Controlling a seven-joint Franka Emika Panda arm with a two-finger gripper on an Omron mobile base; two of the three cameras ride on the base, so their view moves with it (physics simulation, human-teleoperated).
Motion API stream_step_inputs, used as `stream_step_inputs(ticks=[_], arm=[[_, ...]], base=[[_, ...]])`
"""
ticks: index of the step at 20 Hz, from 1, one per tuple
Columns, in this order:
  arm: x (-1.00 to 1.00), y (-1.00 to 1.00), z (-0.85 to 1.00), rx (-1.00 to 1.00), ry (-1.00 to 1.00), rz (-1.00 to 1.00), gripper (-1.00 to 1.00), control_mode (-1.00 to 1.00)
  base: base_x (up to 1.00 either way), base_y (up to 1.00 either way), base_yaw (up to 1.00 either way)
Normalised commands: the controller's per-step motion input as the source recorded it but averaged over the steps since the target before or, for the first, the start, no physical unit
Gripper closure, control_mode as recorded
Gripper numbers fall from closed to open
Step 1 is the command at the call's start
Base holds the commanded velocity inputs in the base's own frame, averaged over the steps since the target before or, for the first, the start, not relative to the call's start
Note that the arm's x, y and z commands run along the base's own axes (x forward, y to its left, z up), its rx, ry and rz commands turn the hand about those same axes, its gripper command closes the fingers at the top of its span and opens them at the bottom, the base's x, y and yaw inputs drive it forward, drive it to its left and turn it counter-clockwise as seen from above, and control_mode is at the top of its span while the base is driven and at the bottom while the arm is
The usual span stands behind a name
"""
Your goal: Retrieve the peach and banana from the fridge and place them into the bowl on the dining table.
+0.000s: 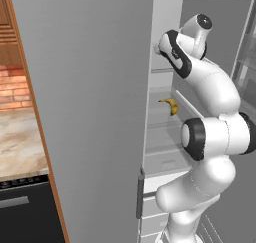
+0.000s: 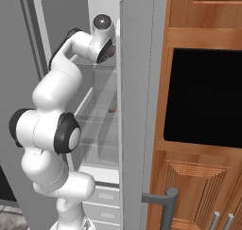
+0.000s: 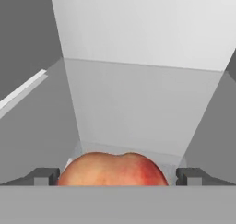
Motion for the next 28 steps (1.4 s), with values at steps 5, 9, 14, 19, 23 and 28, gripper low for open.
stream_step_inputs(ticks=[5,9,14,19,23,28], arm=[[0.09,0.00,-0.59,0.00,0.00,0.00,-1.00,-1.00],[0.05,0.00,-0.72,0.00,0.00,0.00,-1.00,-1.00],[0.09,0.00,-0.70,0.00,0.00,0.00,-1.00,-1.00],[0.26,0.00,-0.55,-0.01,-0.01,0.00,1.00,-1.00],[0.37,0.00,-0.56,-0.01,-0.02,0.00,1.00,-1.00],[0.27,0.00,-0.27,0.00,0.00,0.00,1.00,-1.00]], base=[[0.00,0.00,0.00],[0.00,0.00,0.00],[0.00,0.00,0.00],[0.00,0.00,0.00],[0.00,0.00,0.00],[0.00,0.00,0.00]])
